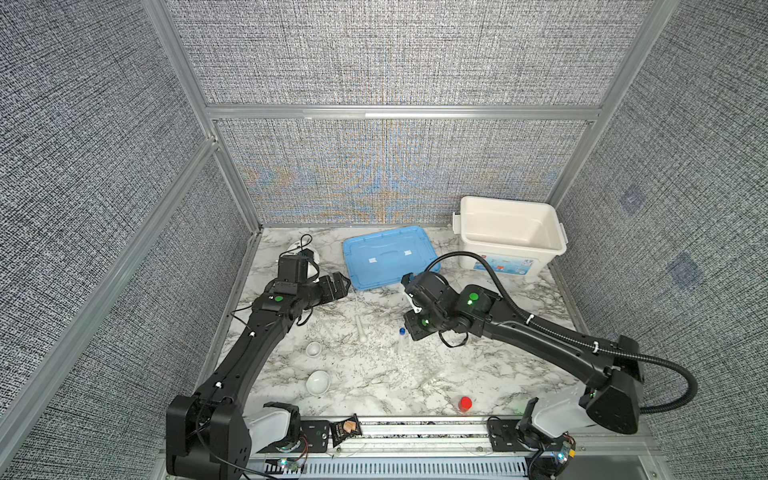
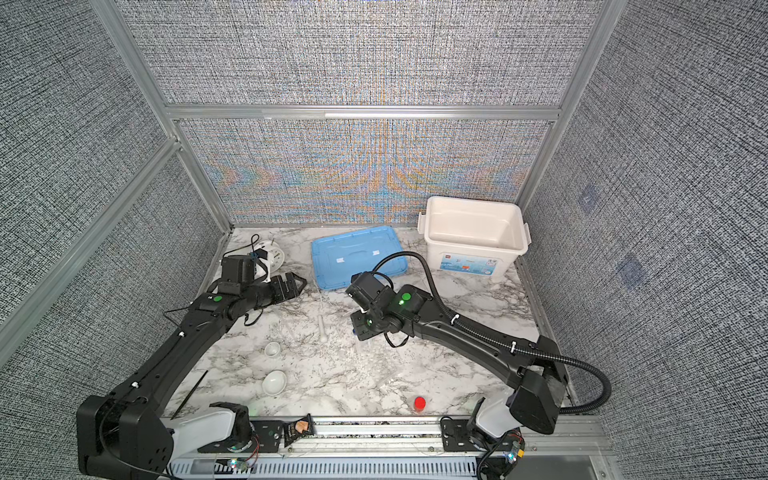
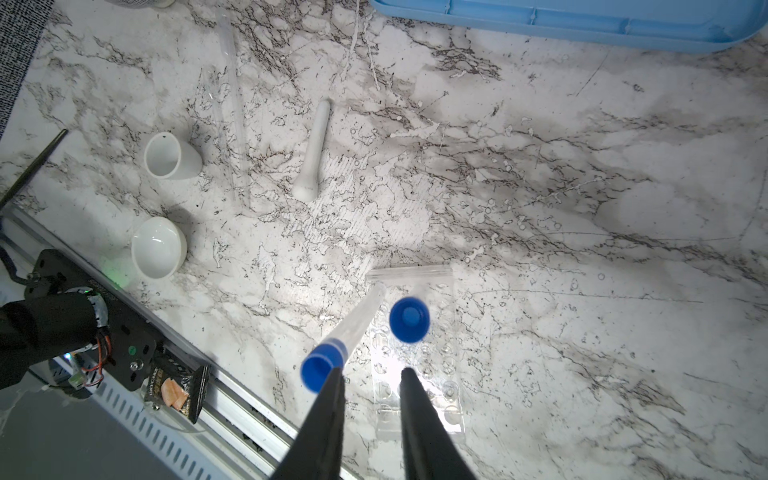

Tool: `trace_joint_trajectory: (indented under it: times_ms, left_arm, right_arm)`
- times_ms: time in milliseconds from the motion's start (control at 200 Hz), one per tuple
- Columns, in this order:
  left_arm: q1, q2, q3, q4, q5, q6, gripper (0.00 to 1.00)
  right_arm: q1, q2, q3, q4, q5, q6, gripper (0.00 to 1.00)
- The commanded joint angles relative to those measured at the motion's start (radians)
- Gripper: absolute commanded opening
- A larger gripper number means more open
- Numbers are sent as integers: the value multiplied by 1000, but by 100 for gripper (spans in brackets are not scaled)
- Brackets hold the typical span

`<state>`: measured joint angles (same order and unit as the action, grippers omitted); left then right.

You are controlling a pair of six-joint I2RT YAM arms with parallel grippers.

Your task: Organize the chemistry lab equipment

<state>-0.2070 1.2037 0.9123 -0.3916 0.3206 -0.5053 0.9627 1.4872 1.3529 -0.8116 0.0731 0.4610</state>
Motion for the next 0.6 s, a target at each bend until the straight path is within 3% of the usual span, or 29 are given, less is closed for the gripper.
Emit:
trace_joint_trajectory:
  times_ms: [0,180,325,595]
  left_arm:
    - [0,-5,5,5,3,8,99]
    - [1,-2,5,7,6,4,99]
    - [0,-1,4,10,11,-1,99]
    - [0,-9,0,5,3,4,99]
  right_arm:
    - [1,-15,2,-4,4,8,29]
    - [1,-39,20,2,6,16,33]
    - [-9,-44,5,5,94,28,41]
    - [-55,6,9,28,25,28,42]
